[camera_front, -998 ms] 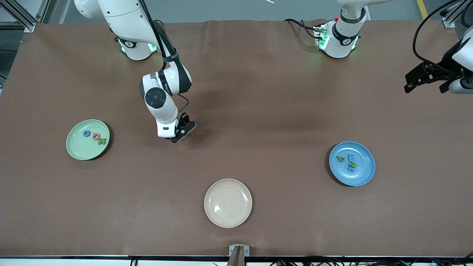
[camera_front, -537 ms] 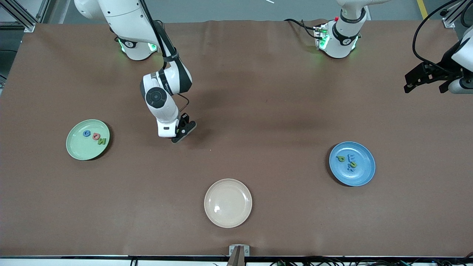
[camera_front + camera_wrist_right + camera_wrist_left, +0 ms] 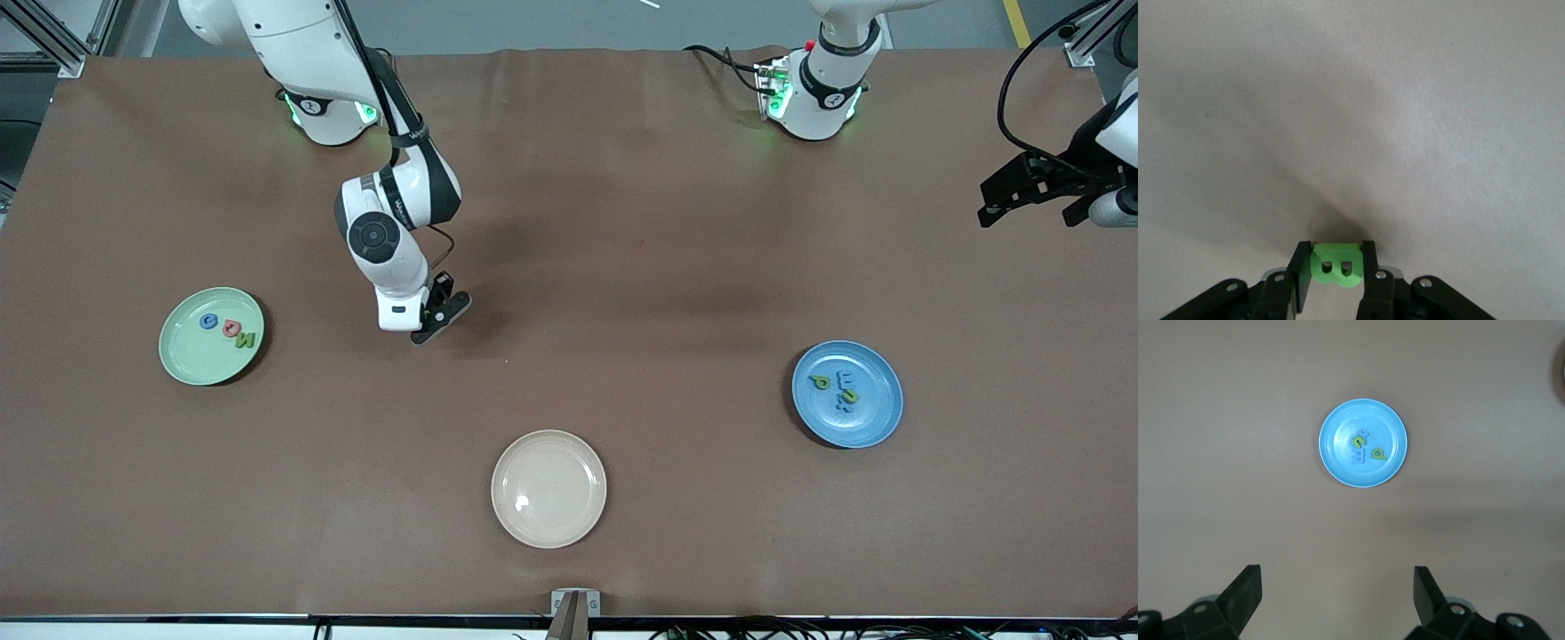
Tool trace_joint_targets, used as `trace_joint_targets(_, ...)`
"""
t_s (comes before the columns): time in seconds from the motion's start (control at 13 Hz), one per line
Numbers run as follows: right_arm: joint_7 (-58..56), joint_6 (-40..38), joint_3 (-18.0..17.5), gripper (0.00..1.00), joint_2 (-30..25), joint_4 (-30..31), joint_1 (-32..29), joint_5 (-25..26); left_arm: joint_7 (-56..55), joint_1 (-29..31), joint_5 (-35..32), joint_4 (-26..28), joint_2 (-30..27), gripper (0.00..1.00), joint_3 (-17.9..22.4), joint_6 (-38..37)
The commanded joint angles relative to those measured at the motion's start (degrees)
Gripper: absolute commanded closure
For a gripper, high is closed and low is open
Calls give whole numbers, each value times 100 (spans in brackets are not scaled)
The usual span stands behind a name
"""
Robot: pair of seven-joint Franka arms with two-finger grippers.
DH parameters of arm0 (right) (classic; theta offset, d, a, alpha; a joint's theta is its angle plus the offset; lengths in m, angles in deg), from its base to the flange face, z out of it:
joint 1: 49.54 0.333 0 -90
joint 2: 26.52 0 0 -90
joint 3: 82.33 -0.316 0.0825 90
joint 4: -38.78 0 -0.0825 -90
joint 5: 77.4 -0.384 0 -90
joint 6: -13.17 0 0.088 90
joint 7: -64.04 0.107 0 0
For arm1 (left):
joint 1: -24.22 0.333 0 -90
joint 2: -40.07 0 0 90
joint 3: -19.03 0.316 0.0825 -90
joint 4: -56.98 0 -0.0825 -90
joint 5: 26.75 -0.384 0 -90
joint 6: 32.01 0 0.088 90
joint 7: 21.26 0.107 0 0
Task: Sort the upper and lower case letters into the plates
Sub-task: 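Lift the green B with the right gripper, then carry the B to the green plate and open the right gripper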
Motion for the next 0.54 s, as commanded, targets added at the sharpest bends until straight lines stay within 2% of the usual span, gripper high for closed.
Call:
trace_joint_targets(0.0, -14, -984, 91, 81, -1059, 98, -505, -1, 106, 32, -39, 22, -5, 0, -4, 190)
trace_joint_targets(0.15, -136, -1583, 240, 81, -1579, 54, -962, 113, 106, 32, -39, 31, -5, 0, -4, 191)
trace_joint_targets(0.31, -548, -2006, 530, 84, -1739, -60, -1376, 595, 106, 32, -31, 39, -14, 0, -4, 173)
trace_joint_targets(0.46, -1117, -1999, 811, 84, -1705, -78, -1841, 781, 106, 23, -39, 40, -5, 0, -4, 182)
